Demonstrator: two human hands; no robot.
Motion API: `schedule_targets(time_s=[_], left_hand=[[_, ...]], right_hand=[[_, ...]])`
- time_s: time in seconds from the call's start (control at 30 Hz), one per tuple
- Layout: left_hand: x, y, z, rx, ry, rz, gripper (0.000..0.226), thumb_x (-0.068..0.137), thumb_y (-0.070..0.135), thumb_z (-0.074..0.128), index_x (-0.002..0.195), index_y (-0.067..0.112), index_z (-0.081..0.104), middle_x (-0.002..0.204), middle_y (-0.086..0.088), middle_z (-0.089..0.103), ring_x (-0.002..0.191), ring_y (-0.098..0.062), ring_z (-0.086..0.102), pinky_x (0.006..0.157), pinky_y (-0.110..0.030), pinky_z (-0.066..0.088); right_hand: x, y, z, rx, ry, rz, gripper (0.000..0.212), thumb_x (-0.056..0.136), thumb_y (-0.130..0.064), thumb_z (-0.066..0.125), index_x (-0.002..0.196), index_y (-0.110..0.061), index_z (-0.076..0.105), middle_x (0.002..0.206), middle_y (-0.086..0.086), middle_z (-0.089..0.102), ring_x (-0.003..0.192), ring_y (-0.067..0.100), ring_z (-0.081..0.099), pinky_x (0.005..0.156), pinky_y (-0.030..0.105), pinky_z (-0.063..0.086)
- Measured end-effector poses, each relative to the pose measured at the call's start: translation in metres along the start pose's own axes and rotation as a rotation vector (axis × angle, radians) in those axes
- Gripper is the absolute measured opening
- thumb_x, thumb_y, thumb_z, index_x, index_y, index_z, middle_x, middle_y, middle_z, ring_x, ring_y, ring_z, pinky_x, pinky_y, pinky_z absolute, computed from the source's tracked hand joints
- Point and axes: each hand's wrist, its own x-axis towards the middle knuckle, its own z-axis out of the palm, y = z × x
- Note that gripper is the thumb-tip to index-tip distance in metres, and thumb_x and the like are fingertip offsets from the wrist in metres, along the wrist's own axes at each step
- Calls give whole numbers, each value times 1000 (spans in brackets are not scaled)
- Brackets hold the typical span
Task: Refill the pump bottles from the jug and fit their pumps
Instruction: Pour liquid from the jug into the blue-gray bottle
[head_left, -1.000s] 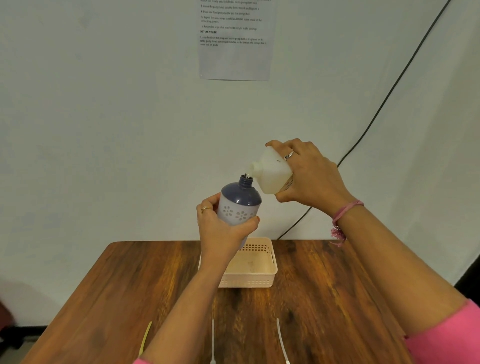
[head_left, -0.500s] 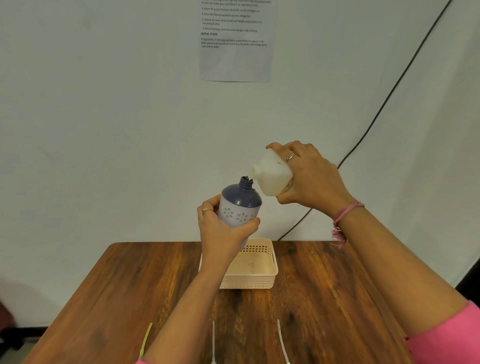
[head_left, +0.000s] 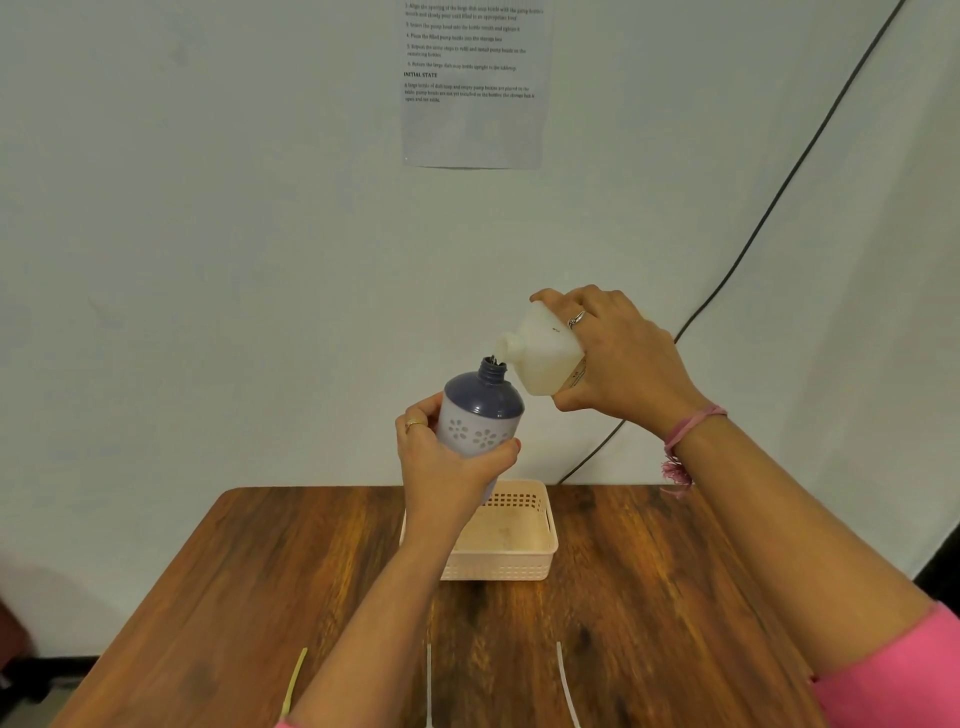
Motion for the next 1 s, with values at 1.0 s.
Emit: schedule_targets(time_s=[1.0], left_hand=[[1, -3, 1, -15, 9, -12, 82, 48, 31, 88, 115, 30, 40, 120, -2, 48, 102, -14, 56, 73, -26, 56]], right_hand=[[0, 2, 1, -20, -1, -11, 96, 66, -37, 80, 145, -28, 27, 134, 1, 45, 118, 20, 44, 76, 23, 30]])
